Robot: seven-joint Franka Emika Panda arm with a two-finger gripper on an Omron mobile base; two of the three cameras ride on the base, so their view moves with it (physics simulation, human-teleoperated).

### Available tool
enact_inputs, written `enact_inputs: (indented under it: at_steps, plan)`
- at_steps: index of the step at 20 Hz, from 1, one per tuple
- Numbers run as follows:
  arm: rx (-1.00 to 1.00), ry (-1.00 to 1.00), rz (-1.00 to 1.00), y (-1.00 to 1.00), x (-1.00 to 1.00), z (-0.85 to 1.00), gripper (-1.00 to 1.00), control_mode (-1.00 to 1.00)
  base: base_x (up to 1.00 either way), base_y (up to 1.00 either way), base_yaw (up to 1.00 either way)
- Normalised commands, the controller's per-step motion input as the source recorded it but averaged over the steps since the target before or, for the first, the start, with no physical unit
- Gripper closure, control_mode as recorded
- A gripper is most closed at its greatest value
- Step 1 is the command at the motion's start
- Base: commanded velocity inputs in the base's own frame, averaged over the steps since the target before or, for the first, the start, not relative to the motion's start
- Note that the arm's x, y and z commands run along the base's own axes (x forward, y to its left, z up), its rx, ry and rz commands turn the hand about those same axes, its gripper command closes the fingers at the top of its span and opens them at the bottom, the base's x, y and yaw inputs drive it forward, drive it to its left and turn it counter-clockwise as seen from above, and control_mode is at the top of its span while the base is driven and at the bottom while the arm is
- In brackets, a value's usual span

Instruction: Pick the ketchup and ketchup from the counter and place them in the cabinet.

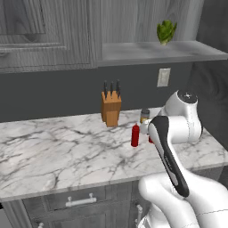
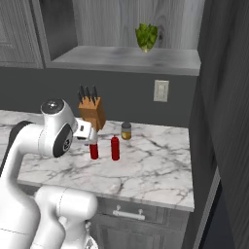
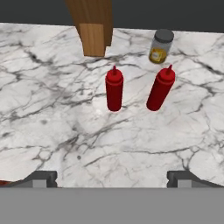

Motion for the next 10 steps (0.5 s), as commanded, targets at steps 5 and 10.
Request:
enact_inputs:
  at_steps: [5, 10]
  plan:
    - [0.00, 0.00, 0.03, 0.00, 0.00, -0.19, -1.00, -1.00, 0.00, 0.00, 0.00]
    - [0.00, 0.00, 0.04, 0.00, 0.05, -0.15, -1.00, -1.00, 0.00, 0.00, 0.00]
